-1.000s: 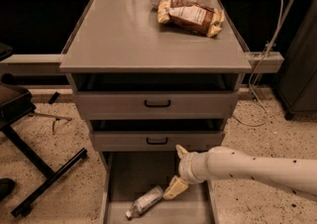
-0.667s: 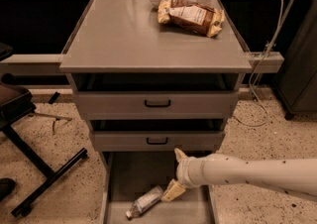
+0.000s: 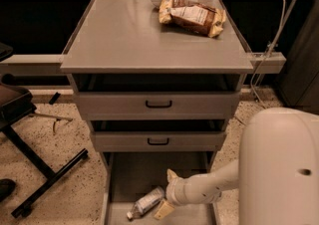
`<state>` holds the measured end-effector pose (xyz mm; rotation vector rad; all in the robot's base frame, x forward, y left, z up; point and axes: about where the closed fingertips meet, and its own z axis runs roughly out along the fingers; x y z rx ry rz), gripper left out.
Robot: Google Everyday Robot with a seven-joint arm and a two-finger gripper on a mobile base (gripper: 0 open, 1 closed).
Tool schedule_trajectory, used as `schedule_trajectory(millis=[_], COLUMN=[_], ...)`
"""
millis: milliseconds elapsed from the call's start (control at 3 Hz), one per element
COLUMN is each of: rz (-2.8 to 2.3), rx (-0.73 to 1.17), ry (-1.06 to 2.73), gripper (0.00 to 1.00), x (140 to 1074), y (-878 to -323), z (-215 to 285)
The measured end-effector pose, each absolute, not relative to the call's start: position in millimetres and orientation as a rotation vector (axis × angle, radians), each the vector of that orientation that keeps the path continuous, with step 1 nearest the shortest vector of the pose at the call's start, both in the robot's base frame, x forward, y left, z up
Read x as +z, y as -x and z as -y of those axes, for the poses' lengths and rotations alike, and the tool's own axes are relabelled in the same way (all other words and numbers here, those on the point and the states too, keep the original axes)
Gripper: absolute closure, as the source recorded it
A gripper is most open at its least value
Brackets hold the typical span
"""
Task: Pick blue plastic bottle from bottom drawer and place on counter
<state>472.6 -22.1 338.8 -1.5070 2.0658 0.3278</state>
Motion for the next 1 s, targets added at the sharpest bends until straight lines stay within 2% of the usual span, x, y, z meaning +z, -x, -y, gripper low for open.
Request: schedule_trajectory(millis=[333,1000], rz=[-2.031,-1.963], rx=[0.367,0.397], ry=[1.49,1.414], gripper=[0.0,0.0], x=[306.1,305.9], y=[-483.0,-505.3], z=[-3.5,-13.3])
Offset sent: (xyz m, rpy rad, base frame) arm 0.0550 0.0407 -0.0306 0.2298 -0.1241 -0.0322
